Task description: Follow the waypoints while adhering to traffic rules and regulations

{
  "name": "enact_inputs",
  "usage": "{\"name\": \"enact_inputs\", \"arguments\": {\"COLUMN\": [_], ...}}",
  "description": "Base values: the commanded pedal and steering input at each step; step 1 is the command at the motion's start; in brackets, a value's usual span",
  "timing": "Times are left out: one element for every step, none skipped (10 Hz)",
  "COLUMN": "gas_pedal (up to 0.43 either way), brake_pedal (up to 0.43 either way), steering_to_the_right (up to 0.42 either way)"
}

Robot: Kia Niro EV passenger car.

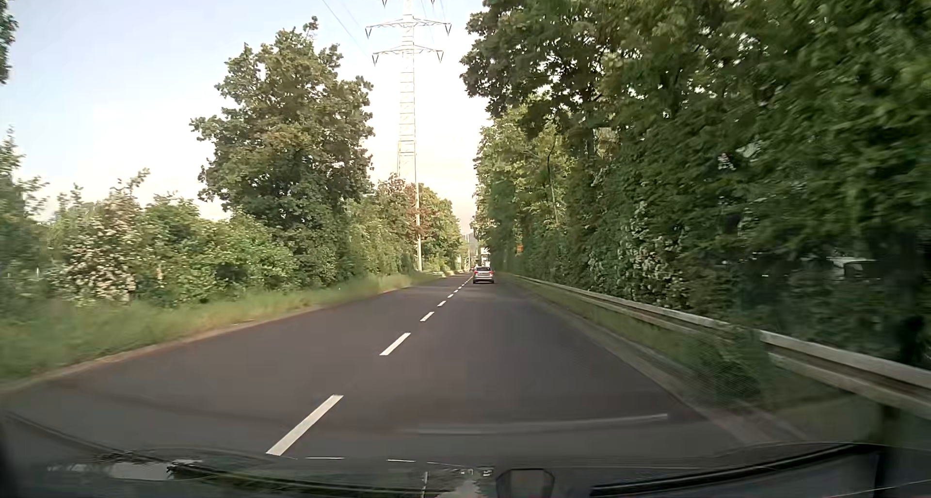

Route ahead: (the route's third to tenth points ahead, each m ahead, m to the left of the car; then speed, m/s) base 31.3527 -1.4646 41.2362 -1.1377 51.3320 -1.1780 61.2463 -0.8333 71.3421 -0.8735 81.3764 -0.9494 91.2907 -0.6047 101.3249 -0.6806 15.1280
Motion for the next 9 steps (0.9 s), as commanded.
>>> {"name": "enact_inputs", "arguments": {"gas_pedal": [0.138,0.138,0.130,0.020,0.000,0.000,0.000,0.000,0.000], "brake_pedal": [0.000,0.000,0.000,0.000,0.000,0.000,0.000,0.000,0.000], "steering_to_the_right": [0.001,0.001,0.001,0.001,0.001,0.001,0.001,0.001,0.000]}}
